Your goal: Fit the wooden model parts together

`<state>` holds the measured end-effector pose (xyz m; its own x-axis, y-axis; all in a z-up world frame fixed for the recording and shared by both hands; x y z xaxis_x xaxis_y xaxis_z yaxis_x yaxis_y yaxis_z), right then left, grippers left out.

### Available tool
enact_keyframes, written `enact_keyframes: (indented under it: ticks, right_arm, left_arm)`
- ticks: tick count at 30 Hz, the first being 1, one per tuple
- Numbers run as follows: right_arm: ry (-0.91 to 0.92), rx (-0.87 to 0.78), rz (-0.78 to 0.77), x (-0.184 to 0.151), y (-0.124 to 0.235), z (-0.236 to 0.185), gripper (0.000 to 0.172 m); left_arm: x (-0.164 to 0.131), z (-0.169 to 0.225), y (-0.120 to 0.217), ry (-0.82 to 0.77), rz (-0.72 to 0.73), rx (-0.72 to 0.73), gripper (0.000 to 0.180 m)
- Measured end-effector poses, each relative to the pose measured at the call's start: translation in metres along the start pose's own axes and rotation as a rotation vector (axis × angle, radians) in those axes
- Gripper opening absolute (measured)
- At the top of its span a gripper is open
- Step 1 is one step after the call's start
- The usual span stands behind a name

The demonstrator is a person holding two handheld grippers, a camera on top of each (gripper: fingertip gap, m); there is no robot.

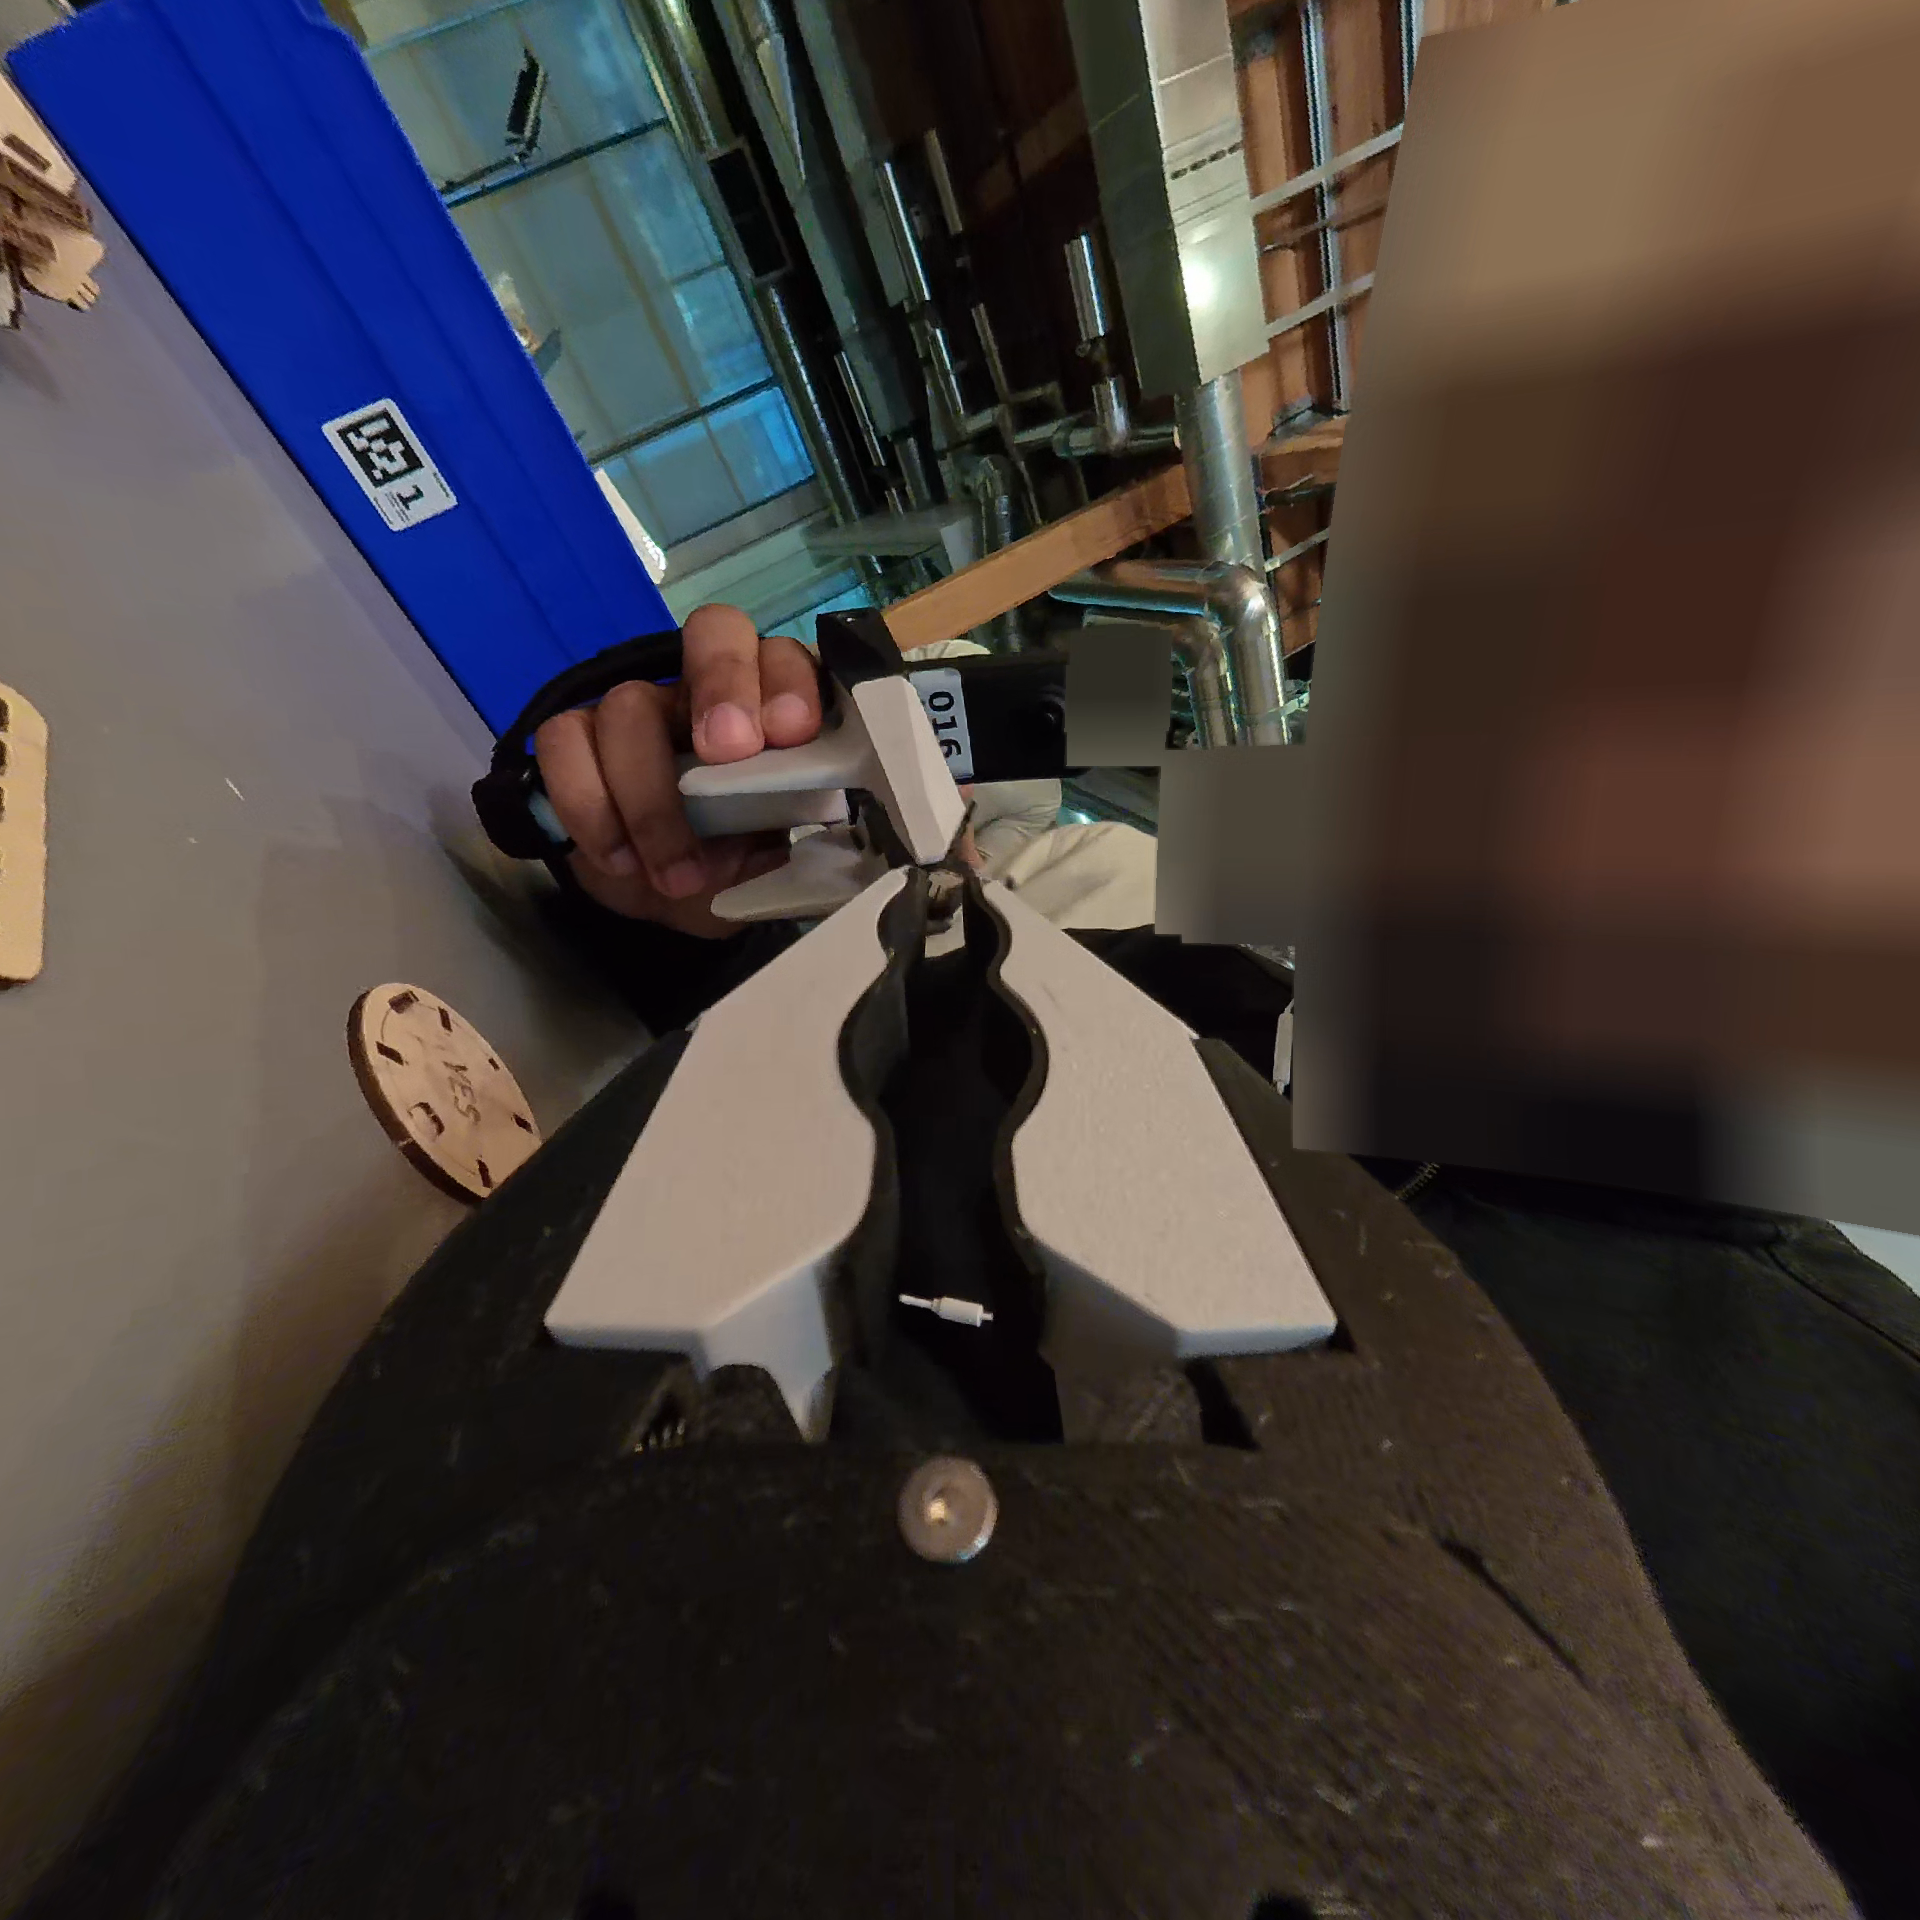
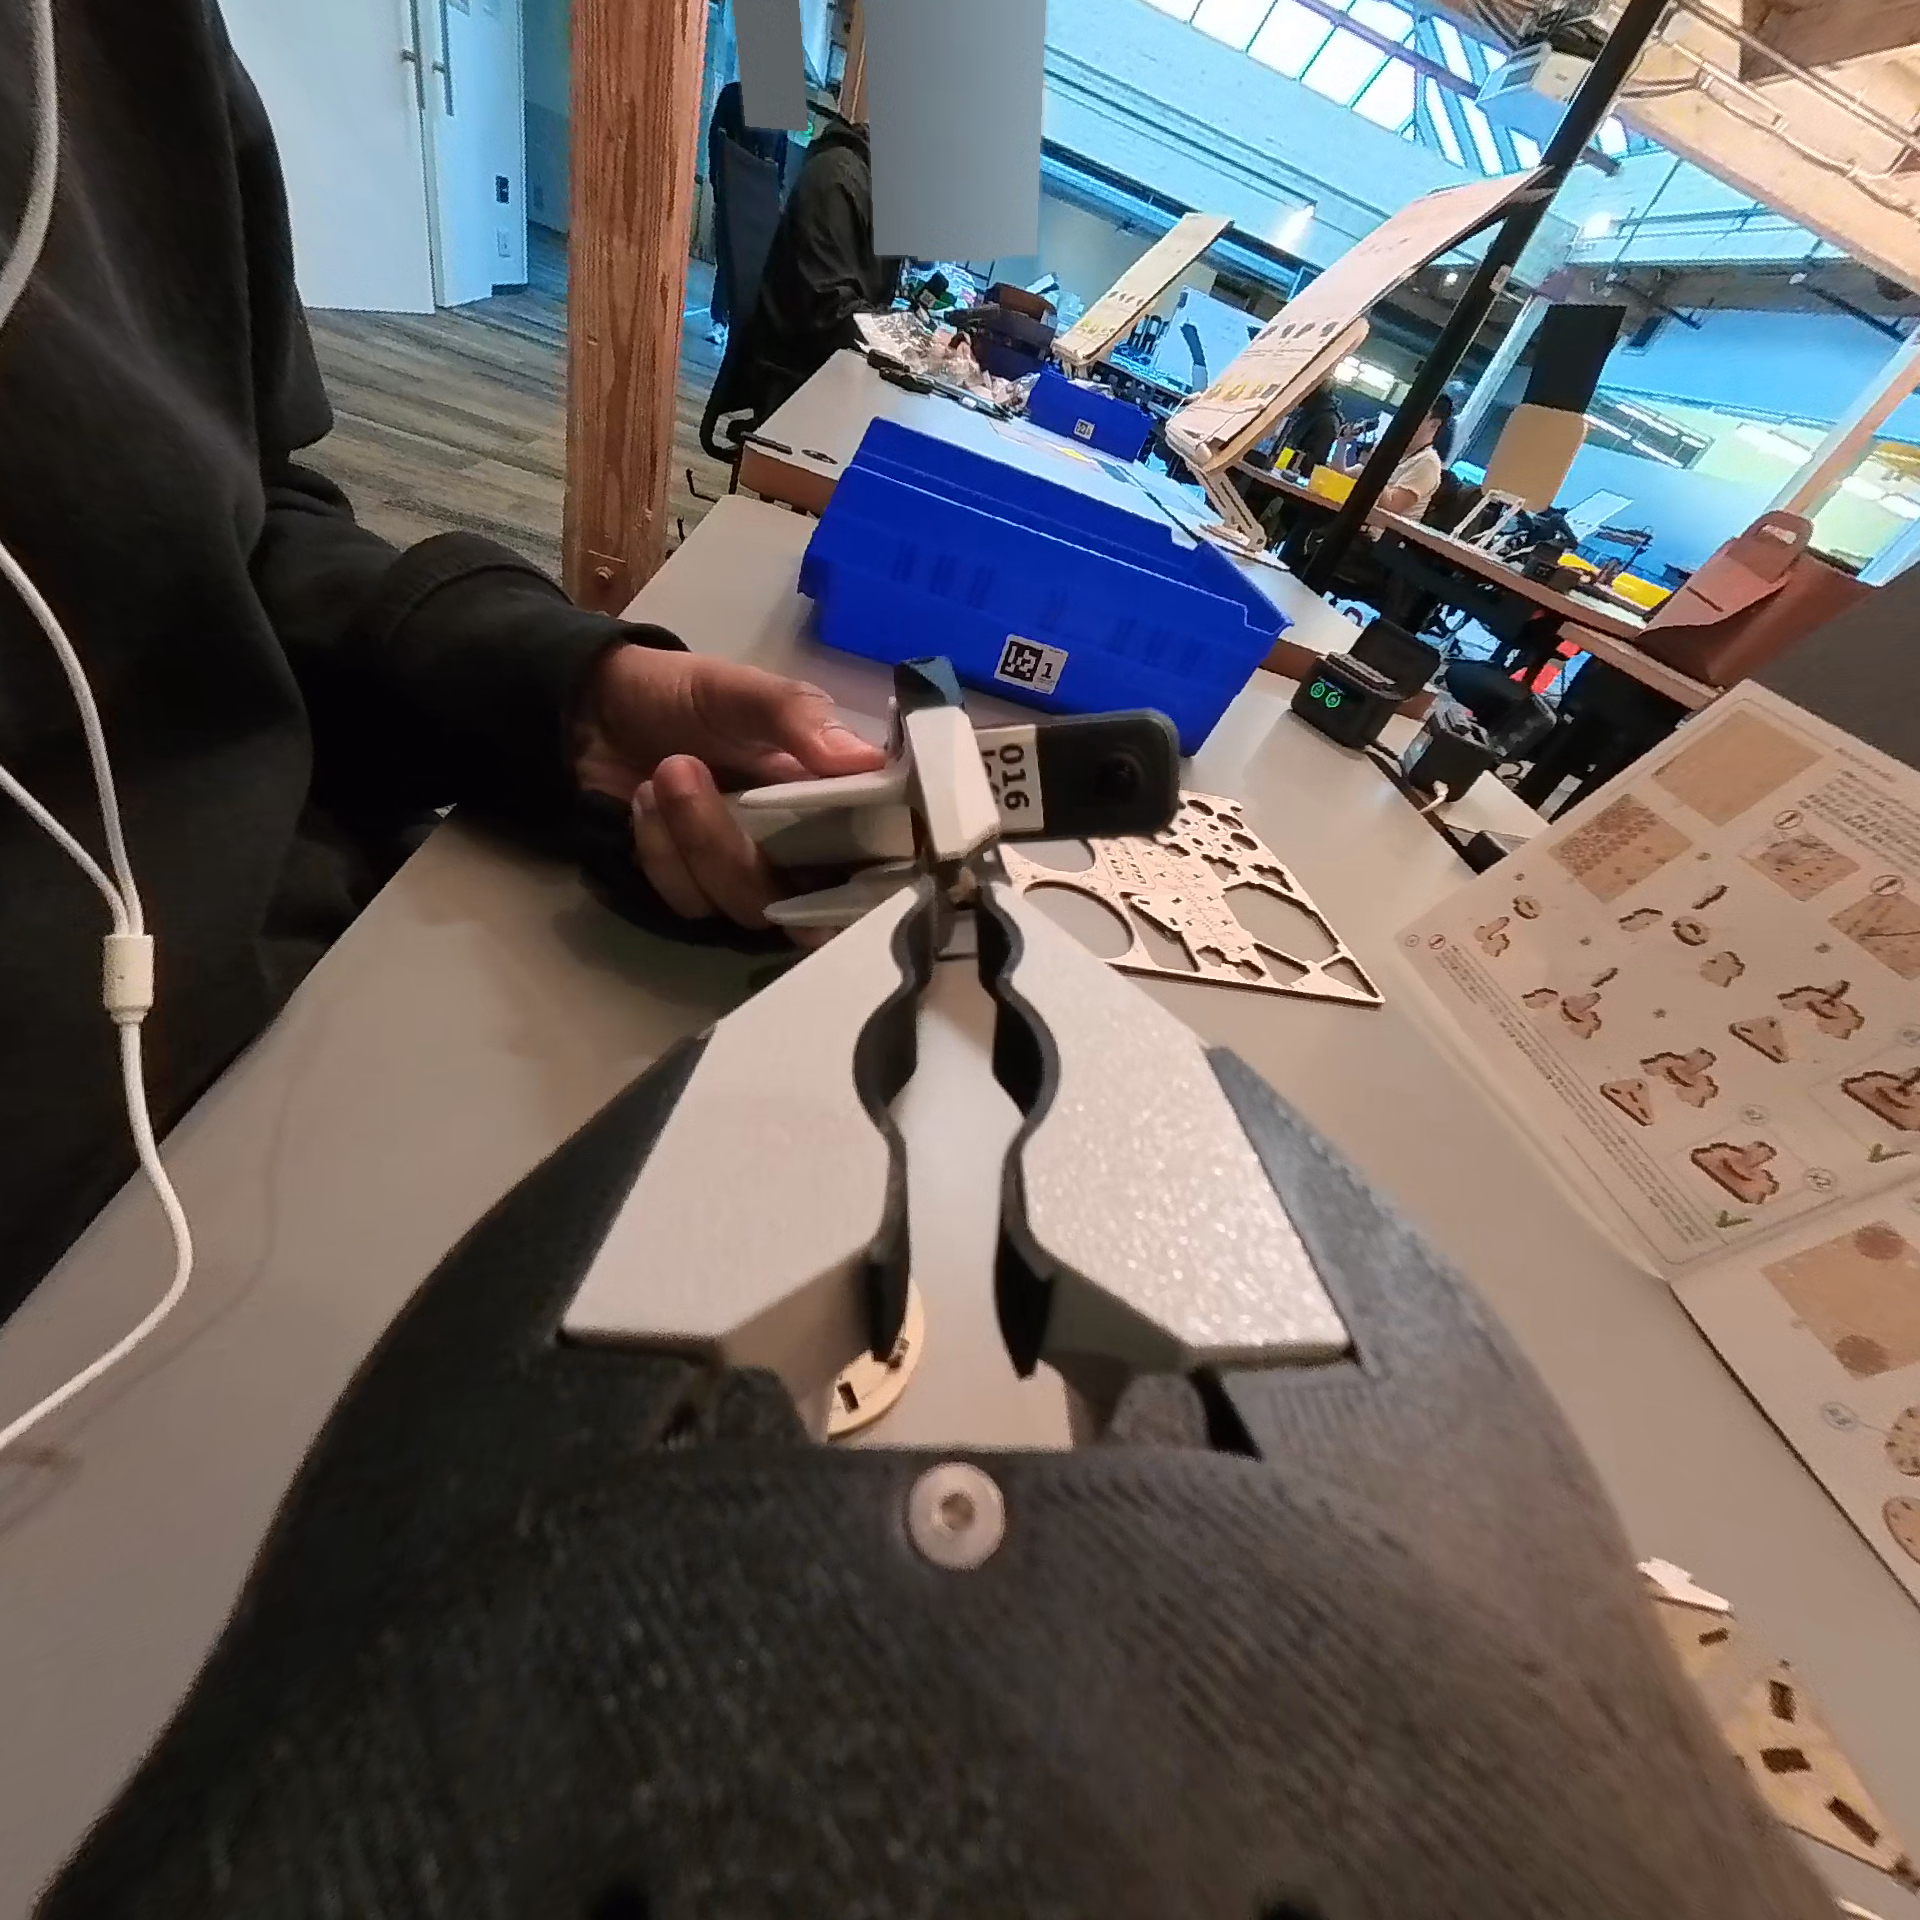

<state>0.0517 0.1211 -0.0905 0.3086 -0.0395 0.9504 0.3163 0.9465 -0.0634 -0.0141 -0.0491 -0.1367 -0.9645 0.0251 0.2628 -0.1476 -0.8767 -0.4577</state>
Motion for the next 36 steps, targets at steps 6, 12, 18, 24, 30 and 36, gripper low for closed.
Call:
enact_keyframes:
  ticks: [6,12,18,24,30,36]
  right_arm:
    - [-0.141,0.028,0.001,-0.004,0.005,0.010,0.027]
    - [-0.423,0.058,0.047,-0.008,0.012,0.025,0.025]
    - [-0.880,0.049,0.018,-0.037,0.012,0.042,0.009]
    - [-1.151,0.033,0.060,-0.052,0.014,0.045,0.006]
    - [-1.175,0.074,-0.057,-0.056,0.007,0.038,0.014]
    - [-1.185,0.083,-0.065,-0.056,0.007,0.037,0.004]
  left_arm:
    - [0.006,0.011,0.005,-0.177,0.039,0.075,0.002]
    - [-0.002,0.030,-0.005,-0.719,-0.064,0.399,0.002]
    - [-0.016,0.037,-0.014,-1.171,-0.156,0.692,0.002]
    - [-0.031,0.033,-0.027,-1.396,-0.282,0.829,0.003]
    - [-0.041,0.027,-0.035,-1.526,-0.372,0.915,0.003]
    - [-0.045,0.025,-0.037,-1.557,-0.402,0.931,0.004]
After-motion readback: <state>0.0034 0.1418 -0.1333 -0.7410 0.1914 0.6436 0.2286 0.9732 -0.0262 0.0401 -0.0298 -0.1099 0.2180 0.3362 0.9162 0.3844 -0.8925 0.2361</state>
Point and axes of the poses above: each gripper's, where its closed fingertips meet, y back along the fingers, x out of its top, z = x × y across the jaws, the point moved 10 cm from there along y, back along the fingers, and after that the axes turned 10 degrees about z, right-handed, at the moved point
